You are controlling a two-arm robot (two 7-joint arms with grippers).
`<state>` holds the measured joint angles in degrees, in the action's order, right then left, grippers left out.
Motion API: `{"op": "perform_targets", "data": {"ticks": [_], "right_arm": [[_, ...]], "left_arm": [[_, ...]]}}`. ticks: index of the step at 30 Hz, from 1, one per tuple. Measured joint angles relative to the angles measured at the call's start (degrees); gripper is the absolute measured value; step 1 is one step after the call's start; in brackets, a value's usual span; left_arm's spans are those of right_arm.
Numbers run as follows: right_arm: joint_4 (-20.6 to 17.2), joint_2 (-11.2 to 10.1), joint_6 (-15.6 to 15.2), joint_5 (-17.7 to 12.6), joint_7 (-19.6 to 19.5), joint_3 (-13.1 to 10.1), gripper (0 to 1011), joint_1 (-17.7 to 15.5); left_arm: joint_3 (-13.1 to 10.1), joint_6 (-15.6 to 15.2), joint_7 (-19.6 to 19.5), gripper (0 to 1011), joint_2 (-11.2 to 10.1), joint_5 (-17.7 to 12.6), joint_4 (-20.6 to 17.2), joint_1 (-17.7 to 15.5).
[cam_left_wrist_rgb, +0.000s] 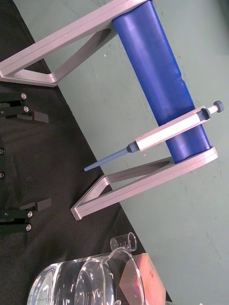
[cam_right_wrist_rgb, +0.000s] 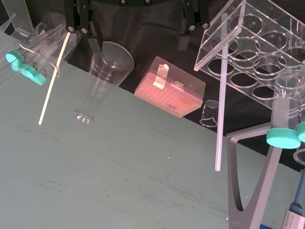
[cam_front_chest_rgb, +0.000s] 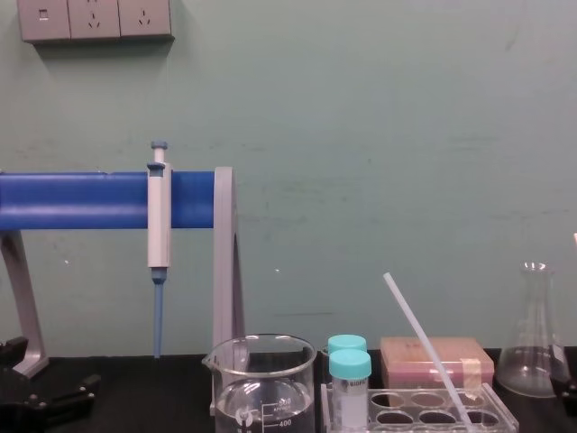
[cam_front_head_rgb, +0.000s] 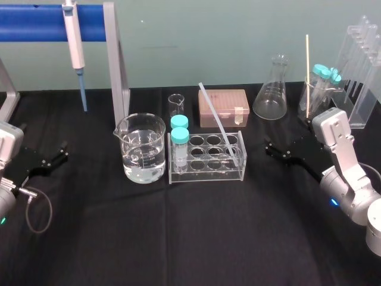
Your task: Pick up the stirring rod with one hand, then place it down.
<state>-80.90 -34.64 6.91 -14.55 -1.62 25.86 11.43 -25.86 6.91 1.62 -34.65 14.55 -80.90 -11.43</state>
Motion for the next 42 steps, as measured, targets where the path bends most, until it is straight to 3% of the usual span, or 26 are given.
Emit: {"op": "perform_targets", "data": {"ticks": [42], "right_arm": [[0.0, 0.0, 0.0, 0.0, 0.0, 0.0, 1000, 0.0]], "left_arm": [[0.0, 0.0, 0.0, 1000, 0.0, 0.0, 0.0, 0.0]]}}
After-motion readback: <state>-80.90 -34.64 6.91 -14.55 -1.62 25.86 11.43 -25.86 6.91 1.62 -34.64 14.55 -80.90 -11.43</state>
